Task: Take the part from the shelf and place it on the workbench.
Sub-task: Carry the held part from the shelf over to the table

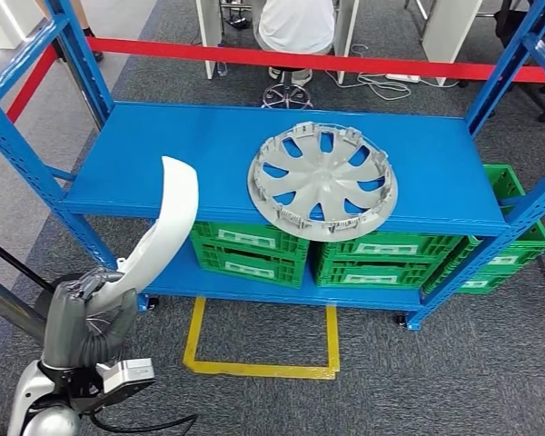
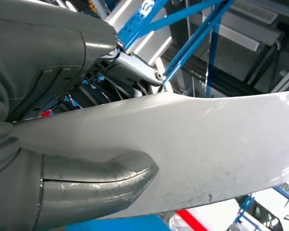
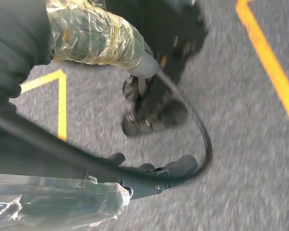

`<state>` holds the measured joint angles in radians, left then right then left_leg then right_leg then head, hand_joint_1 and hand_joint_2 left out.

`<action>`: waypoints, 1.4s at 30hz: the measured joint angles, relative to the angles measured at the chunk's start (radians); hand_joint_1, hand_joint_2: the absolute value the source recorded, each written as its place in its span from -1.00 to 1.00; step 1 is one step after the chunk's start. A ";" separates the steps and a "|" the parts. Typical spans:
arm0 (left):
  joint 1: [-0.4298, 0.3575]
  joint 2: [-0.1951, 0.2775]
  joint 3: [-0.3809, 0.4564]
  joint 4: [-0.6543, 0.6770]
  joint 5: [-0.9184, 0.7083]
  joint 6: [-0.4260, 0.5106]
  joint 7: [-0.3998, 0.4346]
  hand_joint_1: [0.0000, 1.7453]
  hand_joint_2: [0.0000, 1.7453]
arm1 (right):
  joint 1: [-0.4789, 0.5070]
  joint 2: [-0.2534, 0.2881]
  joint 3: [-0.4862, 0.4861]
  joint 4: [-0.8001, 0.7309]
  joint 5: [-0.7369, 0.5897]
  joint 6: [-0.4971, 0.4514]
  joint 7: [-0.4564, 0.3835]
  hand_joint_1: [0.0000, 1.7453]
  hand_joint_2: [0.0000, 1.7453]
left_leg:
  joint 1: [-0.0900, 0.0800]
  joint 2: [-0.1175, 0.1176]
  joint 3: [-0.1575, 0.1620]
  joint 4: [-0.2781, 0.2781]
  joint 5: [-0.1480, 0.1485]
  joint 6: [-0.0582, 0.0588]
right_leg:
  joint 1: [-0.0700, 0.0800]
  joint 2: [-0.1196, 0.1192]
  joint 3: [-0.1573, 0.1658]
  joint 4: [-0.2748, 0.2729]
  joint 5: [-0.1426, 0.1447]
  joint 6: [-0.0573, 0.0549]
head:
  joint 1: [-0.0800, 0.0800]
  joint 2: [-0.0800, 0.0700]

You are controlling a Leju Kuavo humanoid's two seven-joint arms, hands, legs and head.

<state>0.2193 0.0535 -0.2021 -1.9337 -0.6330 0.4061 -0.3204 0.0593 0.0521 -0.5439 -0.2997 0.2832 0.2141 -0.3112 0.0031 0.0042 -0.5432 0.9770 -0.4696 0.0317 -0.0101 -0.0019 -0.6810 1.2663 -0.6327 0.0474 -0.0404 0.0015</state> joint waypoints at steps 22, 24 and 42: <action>-0.092 -0.084 -0.119 0.092 -0.075 -0.032 0.028 1.00 1.00 | 0.028 -0.041 -0.070 0.005 0.030 0.034 -0.014 -1.00 1.00 | -0.004 -0.003 0.033 0.023 -0.037 -0.030 | 0.006 -0.003 0.127 -0.271 0.148 -0.037 | -0.007 0.000; -0.091 -0.086 -0.121 0.092 -0.075 -0.032 0.028 1.00 1.00 | 0.029 -0.041 -0.072 0.005 0.033 0.035 -0.014 -1.00 1.00 | -0.004 -0.003 0.027 0.013 -0.033 -0.020 | 0.006 -0.005 0.118 -0.270 0.155 -0.024 | -0.007 0.000; -0.080 -0.092 -0.120 0.099 -0.069 -0.027 0.027 1.00 1.00 | 0.042 -0.038 -0.096 -0.008 0.057 0.046 -0.004 -1.00 1.00 | -0.005 -0.002 -0.062 0.067 -0.015 -0.045 | -0.004 -0.002 0.181 -0.293 0.115 -0.039 | -0.007 0.000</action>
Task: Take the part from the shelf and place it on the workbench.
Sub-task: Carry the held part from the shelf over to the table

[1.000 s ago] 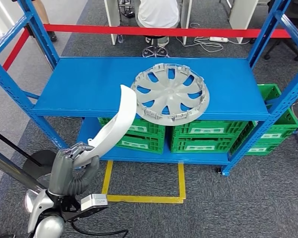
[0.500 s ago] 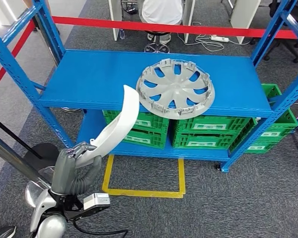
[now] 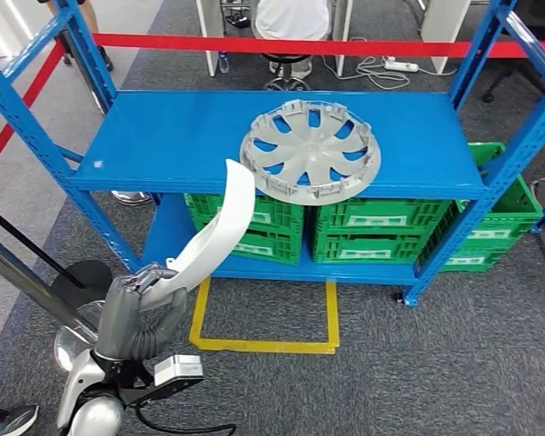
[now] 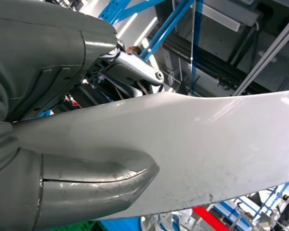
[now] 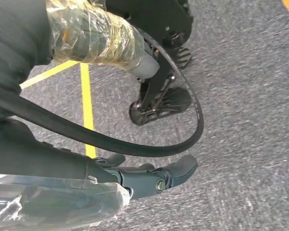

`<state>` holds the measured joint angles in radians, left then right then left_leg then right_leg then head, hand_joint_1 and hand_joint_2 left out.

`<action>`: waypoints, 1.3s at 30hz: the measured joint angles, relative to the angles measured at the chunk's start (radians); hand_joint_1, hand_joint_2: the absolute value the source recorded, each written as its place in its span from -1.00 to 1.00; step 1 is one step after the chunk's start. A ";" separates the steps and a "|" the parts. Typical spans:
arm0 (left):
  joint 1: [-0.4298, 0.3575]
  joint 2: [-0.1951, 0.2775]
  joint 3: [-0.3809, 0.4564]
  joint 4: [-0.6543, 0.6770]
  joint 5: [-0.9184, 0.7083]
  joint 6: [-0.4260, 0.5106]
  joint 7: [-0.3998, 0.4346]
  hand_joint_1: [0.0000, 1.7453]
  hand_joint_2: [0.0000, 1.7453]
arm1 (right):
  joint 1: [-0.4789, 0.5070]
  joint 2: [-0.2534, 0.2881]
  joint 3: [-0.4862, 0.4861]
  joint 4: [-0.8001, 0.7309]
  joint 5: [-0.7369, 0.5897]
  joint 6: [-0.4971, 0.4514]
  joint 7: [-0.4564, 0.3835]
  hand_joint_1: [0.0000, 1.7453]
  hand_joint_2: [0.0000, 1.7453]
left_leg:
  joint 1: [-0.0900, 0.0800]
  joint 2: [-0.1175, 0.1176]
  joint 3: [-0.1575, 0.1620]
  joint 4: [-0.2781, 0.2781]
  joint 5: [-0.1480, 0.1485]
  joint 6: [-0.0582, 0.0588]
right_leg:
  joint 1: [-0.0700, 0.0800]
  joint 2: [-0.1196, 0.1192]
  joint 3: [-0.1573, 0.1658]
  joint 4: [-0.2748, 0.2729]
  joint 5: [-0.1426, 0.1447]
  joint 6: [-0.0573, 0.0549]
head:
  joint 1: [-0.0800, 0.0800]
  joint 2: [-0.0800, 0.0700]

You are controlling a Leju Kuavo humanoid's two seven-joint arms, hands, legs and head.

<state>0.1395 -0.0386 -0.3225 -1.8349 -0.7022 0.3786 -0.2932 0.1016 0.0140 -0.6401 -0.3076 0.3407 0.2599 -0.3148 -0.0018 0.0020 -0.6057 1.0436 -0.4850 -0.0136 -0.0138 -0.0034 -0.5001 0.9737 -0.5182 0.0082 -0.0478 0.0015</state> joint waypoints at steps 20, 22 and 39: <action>0.044 0.029 0.020 -0.002 0.044 0.029 -0.005 1.00 1.00 | 0.023 0.056 -0.023 -0.081 0.079 -0.001 0.058 -1.00 1.00 | 0.003 0.009 0.062 -0.071 0.016 0.046 | 0.007 0.001 -0.166 0.307 -0.127 0.038 | 0.002 0.000; 0.056 0.046 0.039 -0.003 0.068 0.031 -0.016 1.00 1.00 | 0.029 0.092 -0.036 -0.120 0.105 -0.019 0.081 -1.00 1.00 | 0.004 0.008 0.053 -0.068 0.023 0.040 | 0.003 0.000 -0.097 0.210 -0.077 0.039 | 0.002 0.000; 0.094 0.099 0.118 -0.040 0.090 0.030 -0.036 1.00 1.00 | 0.025 0.198 -0.105 -0.220 0.203 -0.012 0.078 -1.00 1.00 | 0.004 0.001 0.086 0.020 -0.055 0.006 | 0.012 -0.002 -0.055 0.021 0.032 -0.018 | -0.005 0.000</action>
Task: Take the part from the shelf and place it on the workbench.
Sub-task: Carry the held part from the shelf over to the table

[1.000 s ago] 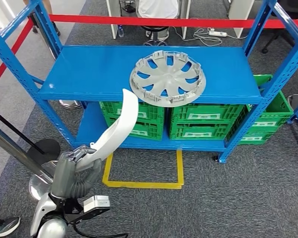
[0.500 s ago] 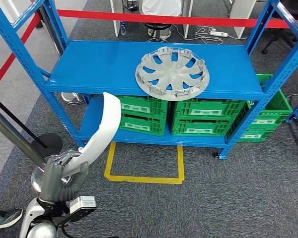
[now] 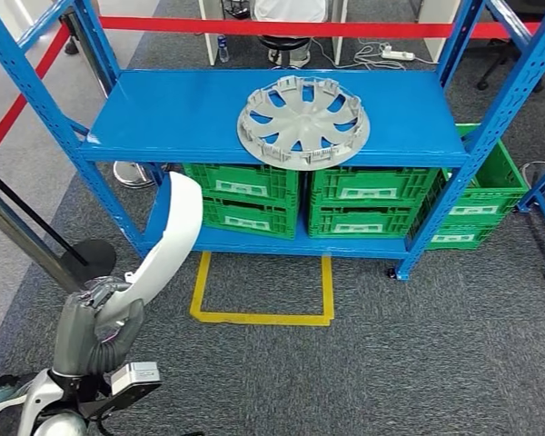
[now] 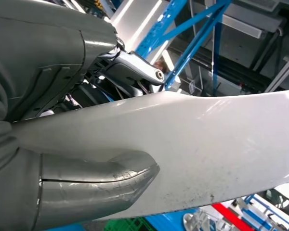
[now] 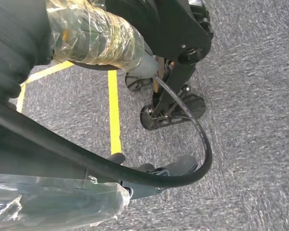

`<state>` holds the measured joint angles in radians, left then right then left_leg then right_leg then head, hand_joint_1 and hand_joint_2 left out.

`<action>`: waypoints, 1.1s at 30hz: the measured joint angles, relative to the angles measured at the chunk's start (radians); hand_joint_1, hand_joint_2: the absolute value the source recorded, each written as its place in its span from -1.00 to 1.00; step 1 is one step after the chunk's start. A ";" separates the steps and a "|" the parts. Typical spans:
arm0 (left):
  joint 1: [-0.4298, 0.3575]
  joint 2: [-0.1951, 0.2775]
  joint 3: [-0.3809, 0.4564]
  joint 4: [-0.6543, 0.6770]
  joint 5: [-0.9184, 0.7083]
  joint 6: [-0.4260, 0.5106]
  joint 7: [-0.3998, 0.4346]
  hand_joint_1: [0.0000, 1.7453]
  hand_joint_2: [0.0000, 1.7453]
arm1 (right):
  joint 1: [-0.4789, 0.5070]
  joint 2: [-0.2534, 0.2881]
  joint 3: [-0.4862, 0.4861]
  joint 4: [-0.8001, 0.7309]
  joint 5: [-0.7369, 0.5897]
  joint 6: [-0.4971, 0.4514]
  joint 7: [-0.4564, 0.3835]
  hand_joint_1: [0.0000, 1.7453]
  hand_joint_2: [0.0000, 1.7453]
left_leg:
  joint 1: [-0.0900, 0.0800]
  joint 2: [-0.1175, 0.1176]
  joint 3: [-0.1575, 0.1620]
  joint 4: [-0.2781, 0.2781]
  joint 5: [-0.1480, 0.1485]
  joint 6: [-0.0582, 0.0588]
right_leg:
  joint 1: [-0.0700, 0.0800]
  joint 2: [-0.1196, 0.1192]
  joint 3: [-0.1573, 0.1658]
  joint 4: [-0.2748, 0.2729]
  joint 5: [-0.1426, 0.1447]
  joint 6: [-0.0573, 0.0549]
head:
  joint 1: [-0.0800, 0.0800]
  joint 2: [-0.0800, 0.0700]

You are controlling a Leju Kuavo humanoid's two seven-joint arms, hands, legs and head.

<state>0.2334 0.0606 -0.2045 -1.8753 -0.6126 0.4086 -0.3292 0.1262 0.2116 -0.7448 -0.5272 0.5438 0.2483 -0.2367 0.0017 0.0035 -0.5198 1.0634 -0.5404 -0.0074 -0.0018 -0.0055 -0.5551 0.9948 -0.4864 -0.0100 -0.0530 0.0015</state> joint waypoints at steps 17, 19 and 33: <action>0.011 0.004 0.012 -0.012 -0.005 0.000 0.009 1.00 1.00 | -0.025 0.004 -0.036 0.003 0.049 -0.006 -0.017 -1.00 1.00 | -0.008 0.007 -0.049 -0.073 0.091 0.021 | 0.000 0.005 0.083 -0.017 -0.063 0.033 | 0.007 0.000; 0.011 0.004 0.012 -0.012 -0.005 0.000 0.009 1.00 1.00 | -0.025 0.004 -0.037 0.005 0.050 -0.006 -0.017 -1.00 1.00 | -0.008 0.007 -0.052 -0.072 0.100 0.010 | 0.001 0.006 0.079 -0.022 -0.059 0.021 | 0.006 0.000; 0.012 0.004 0.014 -0.012 -0.005 0.001 0.009 1.00 1.00 | -0.030 0.004 -0.045 0.008 0.054 -0.008 -0.018 -1.00 1.00 | -0.006 0.000 0.037 -0.082 0.016 0.009 | 0.005 0.000 -0.010 0.004 0.014 0.009 | 0.000 0.000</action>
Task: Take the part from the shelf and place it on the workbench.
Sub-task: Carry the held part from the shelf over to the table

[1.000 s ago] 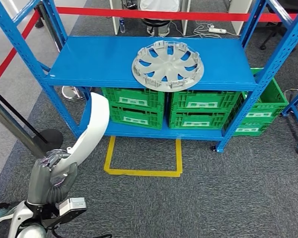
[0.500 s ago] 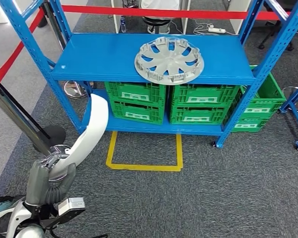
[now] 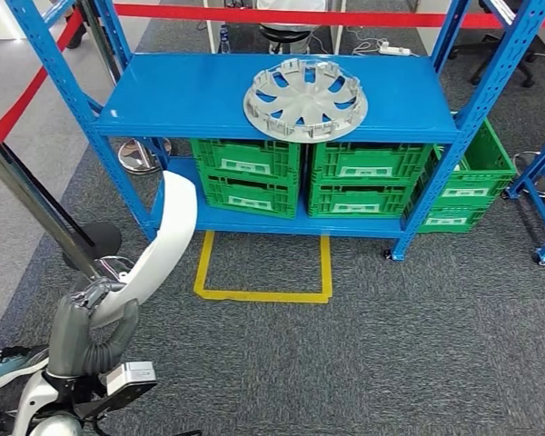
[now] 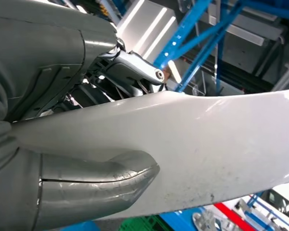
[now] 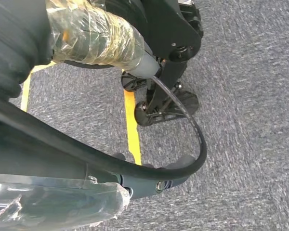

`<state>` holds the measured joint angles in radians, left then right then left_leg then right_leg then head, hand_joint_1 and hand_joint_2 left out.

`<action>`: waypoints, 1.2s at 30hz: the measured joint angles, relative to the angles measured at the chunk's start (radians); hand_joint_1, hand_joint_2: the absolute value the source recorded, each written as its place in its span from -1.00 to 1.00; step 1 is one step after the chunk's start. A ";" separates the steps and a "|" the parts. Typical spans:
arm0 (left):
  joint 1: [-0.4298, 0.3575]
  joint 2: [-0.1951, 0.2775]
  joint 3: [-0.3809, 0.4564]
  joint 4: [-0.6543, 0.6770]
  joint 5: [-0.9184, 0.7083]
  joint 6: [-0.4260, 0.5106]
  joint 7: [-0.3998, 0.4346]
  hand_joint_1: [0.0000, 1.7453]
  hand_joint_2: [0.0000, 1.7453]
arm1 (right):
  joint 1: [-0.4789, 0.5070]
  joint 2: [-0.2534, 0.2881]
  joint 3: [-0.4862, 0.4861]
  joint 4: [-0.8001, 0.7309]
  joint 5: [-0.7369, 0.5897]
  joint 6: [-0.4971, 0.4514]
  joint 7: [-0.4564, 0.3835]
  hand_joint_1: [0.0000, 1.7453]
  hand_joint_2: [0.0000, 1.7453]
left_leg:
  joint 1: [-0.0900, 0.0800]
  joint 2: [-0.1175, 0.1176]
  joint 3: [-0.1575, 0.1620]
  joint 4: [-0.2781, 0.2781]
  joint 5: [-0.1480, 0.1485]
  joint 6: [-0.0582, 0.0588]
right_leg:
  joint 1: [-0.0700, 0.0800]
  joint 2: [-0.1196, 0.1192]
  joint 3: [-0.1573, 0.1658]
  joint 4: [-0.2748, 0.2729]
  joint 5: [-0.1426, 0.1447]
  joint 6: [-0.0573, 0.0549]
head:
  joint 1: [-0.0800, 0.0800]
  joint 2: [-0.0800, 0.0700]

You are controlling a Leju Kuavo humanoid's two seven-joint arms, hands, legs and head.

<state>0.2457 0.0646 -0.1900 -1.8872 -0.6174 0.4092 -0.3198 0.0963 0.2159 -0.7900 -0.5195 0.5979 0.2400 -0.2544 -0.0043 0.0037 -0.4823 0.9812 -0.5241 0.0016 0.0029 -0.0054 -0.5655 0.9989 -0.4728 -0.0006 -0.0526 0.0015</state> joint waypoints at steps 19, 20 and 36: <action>0.000 0.000 0.001 -0.002 0.010 0.000 -0.004 1.00 1.00 | -0.017 -0.006 -0.025 0.028 0.013 -0.016 -0.023 -1.00 1.00 | 0.001 0.003 -0.112 0.031 0.073 -0.013 | -0.009 0.003 0.082 -0.029 -0.054 -0.003 | 0.004 0.000; 0.000 0.000 0.001 -0.002 0.010 0.000 -0.004 1.00 1.00 | -0.019 -0.006 -0.026 0.029 0.014 -0.017 -0.023 -1.00 1.00 | 0.002 0.002 -0.129 0.070 0.039 -0.019 | -0.011 0.001 0.076 -0.030 -0.045 -0.010 | 0.002 0.000; -0.002 0.002 0.001 -0.002 0.010 0.000 -0.006 1.00 1.00 | -0.022 -0.008 -0.027 0.034 0.014 -0.016 -0.025 -1.00 1.00 | 0.006 0.007 -0.040 -0.013 0.053 0.027 | -0.004 0.004 -0.043 0.084 -0.072 0.028 | 0.005 0.000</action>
<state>0.2441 0.0669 -0.1888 -1.8894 -0.6069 0.4093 -0.3255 0.0739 0.2082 -0.8172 -0.4858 0.6115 0.2235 -0.2796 0.0019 0.0103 -0.5218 0.9678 -0.4708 0.0289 -0.0012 -0.0017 -0.6083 1.0832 -0.5447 0.0276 -0.0477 0.0015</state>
